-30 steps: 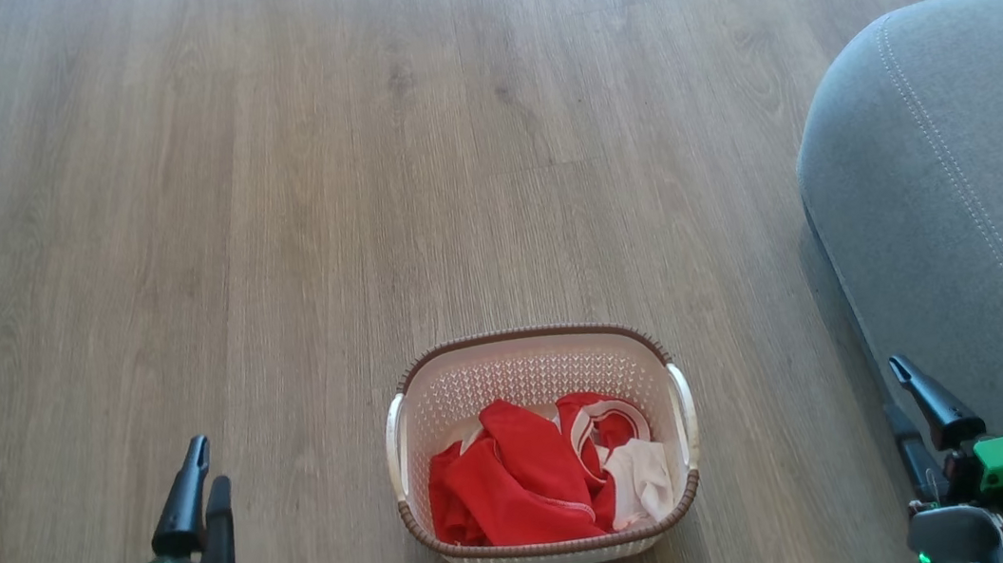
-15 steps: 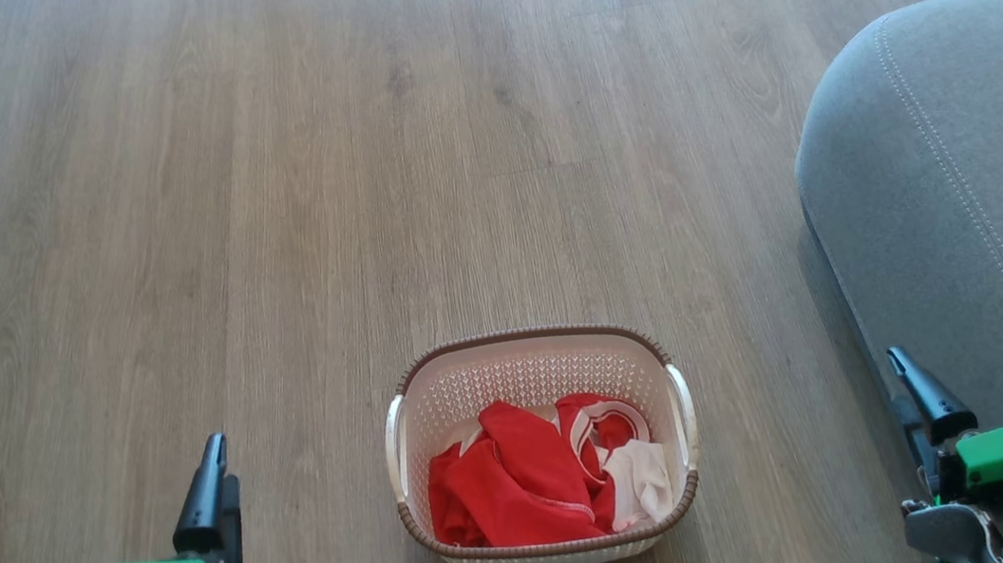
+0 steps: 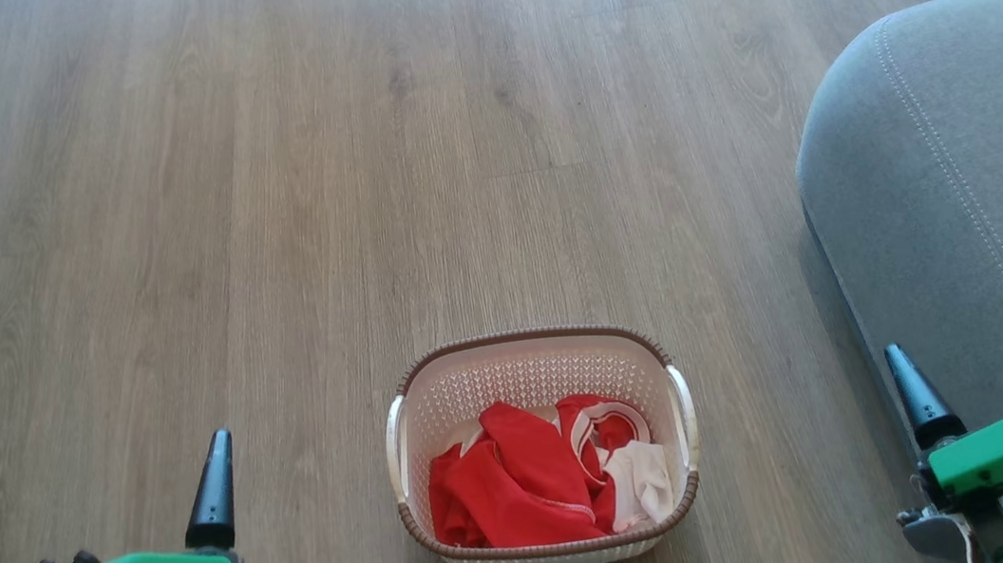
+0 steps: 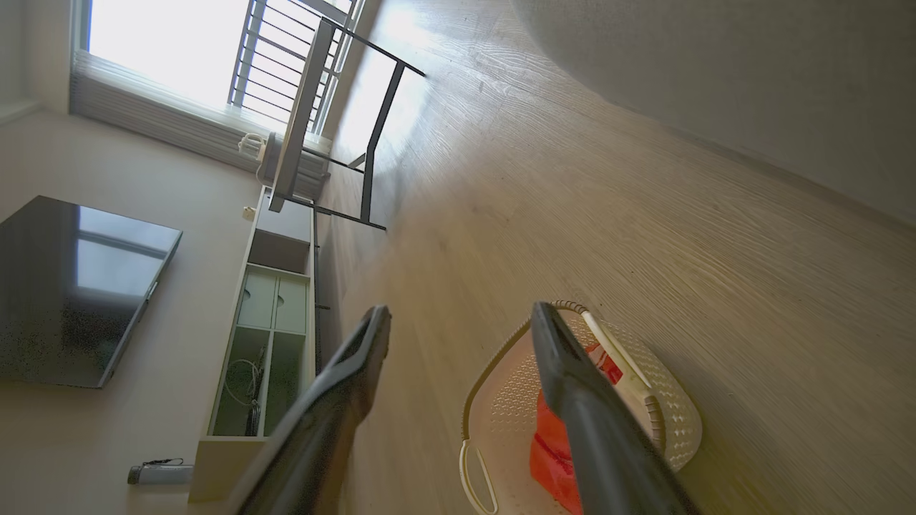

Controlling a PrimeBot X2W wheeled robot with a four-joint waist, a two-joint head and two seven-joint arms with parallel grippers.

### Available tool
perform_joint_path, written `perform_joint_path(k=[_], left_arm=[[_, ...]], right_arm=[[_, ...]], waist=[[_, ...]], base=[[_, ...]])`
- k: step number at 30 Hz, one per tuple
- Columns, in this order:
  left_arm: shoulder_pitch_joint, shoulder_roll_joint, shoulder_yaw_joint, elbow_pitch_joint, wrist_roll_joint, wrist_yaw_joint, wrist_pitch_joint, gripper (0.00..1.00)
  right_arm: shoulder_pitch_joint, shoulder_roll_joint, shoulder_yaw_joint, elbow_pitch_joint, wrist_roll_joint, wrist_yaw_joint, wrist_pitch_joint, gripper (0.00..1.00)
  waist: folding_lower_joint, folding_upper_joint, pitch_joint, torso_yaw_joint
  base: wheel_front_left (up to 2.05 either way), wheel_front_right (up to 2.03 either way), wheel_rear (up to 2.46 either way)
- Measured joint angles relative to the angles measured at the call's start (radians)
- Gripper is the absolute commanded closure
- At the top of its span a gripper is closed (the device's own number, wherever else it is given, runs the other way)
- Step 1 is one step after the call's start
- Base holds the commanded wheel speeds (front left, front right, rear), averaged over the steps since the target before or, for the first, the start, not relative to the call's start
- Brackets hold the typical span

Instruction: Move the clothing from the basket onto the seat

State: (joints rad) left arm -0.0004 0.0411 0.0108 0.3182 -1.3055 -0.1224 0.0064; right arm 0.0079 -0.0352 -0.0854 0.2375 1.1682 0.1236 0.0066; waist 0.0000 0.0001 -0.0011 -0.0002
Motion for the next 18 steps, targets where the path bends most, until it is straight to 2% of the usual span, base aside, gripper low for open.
perform_joint_path(k=[18], left_arm=[[0.000,0.000,-0.012,-0.035,0.300,-0.001,-0.051,0.00]], right_arm=[[0.002,-0.030,0.065,-0.030,-0.264,0.000,-0.053,0.00]], waist=[[0.0000,0.0000,-0.001,0.004]], base=[[0.00,0.00,0.00]])
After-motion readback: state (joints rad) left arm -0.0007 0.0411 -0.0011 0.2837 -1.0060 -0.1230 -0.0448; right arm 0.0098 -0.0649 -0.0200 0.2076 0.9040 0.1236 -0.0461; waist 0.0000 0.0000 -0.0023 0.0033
